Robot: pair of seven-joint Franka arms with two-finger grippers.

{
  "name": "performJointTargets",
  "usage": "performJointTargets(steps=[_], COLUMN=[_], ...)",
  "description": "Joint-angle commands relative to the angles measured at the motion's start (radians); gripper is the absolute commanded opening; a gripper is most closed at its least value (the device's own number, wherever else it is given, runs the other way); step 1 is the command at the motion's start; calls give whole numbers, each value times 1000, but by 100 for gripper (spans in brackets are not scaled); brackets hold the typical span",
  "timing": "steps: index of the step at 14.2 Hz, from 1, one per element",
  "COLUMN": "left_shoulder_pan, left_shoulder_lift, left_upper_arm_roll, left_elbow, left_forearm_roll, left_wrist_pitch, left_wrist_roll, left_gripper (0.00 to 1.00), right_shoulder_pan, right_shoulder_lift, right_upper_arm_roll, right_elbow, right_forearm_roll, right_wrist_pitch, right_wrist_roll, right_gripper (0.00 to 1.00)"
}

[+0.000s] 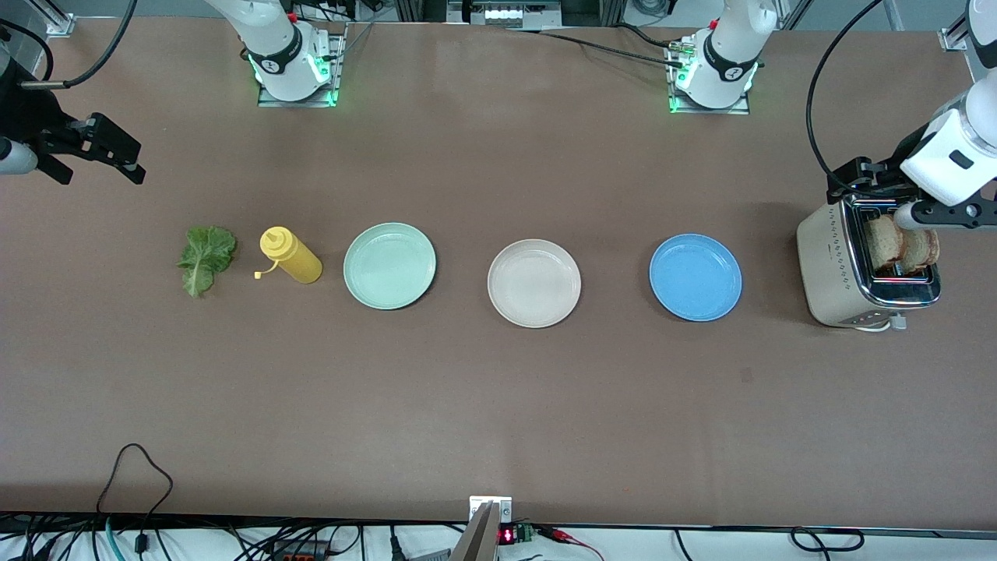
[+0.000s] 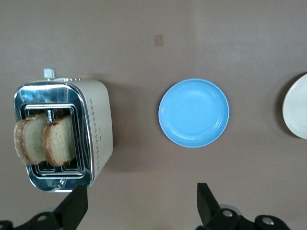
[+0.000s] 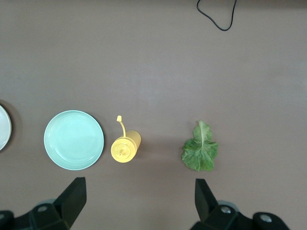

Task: Make sandwich in beige plate with both arms
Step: 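Move the left gripper down toward the bread slices in the toaster, then grasp a toast slice with the left gripper and lift it out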

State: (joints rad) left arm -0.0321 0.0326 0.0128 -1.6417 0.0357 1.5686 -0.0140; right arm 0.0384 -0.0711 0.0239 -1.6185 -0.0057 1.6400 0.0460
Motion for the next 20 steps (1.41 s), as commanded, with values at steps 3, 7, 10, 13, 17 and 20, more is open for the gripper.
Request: performJointTargets(steps=[3,7,10,13,17,20], left_shoulder_pan=[58,182,241,287,313,319], left_shoulder_lift=[122,188,231,231,213,204], left_upper_arm_roll=[4,3,3,4,4,4], left_elbow=[125,125,100,18,-104,-135], left_forearm_roll=[4,1,3,4,6,22], left_wrist_pitch=[-22,-9,27,125,263,274], left_wrist_roll=[23,185,255,296,344,345], left_gripper=[100,100,100,100,100,100], right_shoulder_pan=[-11,-11,-11,-11,-9,-9], right_shoulder_lift=[-24,-24,-23,-23,-21,-21], right_upper_arm_roll=[1,1,1,1,1,1], right_elbow=[-24,-24,-24,-24,-24,-24], right_forearm_roll=[0,0,0,0,0,0], right_wrist_pitch=[3,3,7,7,7,7], right_wrist_roll=[-17,-17,-15,-15,-17,-15], right_gripper=[100,100,100,100,100,100])
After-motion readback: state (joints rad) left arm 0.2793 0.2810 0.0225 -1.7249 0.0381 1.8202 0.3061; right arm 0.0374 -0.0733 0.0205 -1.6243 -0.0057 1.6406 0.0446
